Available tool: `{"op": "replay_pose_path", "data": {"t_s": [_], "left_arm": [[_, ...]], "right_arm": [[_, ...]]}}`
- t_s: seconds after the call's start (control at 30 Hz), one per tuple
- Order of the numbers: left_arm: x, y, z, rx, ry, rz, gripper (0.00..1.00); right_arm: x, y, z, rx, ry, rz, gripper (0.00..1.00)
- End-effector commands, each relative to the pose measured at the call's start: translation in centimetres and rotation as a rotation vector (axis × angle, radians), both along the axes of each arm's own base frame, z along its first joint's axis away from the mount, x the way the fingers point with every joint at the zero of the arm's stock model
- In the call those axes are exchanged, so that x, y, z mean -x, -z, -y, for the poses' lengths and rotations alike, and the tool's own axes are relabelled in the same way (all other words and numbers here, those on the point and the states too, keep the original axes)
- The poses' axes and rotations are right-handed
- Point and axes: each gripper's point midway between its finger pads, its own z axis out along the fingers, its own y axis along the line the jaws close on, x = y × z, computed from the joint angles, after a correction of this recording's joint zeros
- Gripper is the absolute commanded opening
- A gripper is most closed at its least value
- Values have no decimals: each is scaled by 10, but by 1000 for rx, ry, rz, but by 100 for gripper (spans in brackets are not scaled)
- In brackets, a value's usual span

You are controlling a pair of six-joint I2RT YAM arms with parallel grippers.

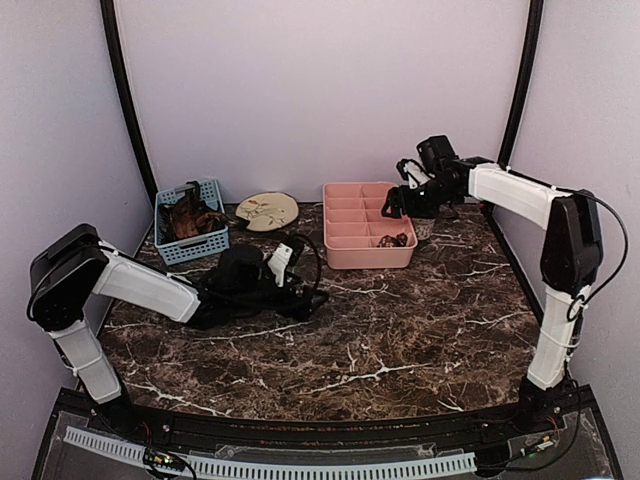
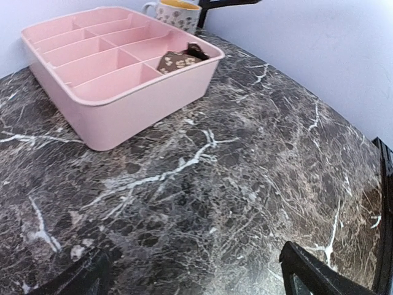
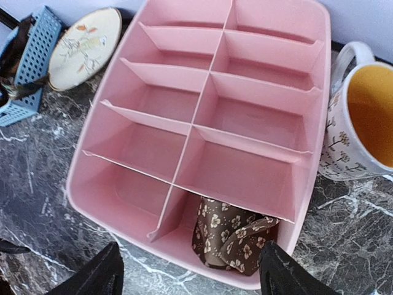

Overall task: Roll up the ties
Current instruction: Place the tie in the storage box, then reset both arms

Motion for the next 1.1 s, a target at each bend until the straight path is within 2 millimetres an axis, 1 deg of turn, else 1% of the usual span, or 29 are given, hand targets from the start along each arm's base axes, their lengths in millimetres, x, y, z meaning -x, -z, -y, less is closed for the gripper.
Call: {"op": "replay_pose_path", "data": {"t_s": [0.0,0.13,0.17,0.2,0.23,0.3,0.37,0.4,0.47,0.53,0.57,0.6,0.7,0.83,0.97,1.07], "left_arm": [[-24,-25,-23,27,-92,-163,99],[-34,-42,-41,-4,-145,-163,99],[-35,-47,-47,1,-162,-153,99],[-36,-53,-54,6,-187,-146,99],[-37,-55,-62,7,-221,-146,99],[-39,-60,-77,4,-285,-146,99],[-35,-58,-90,-4,-322,-164,99],[-33,-57,-95,-4,-335,-167,99],[-28,-51,-106,-6,-361,-178,99],[-23,-43,-116,-15,-396,-186,99],[-21,-40,-122,-20,-416,-188,99],[-19,-37,-127,-24,-432,-191,99],[-14,-25,-140,-43,-475,-201,99],[-15,-16,-151,-78,-522,-200,99],[-18,-5,-161,-128,-574,-203,99],[-17,-7,-165,-91,-586,-194,99]], "right_arm": [[11,-68,2,-93,-8,140,81],[35,-101,11,-149,-2,223,88],[43,-98,12,-161,-3,223,89],[53,-108,14,-188,-6,252,90],[61,-113,15,-218,-10,266,92],[77,-121,13,-287,-28,283,99],[93,-122,12,-344,-39,278,97],[102,-129,14,-374,-42,295,97],[116,-122,16,-422,-33,291,97],[129,-120,18,-479,-30,299,97],[134,-124,18,-515,-30,318,97],[139,-122,19,-537,-24,317,97],[149,-124,23,-591,-9,326,97],[158,-135,26,-660,5,357,97],[160,-144,28,-700,20,376,97],[158,-150,28,-723,31,374,97]]}}
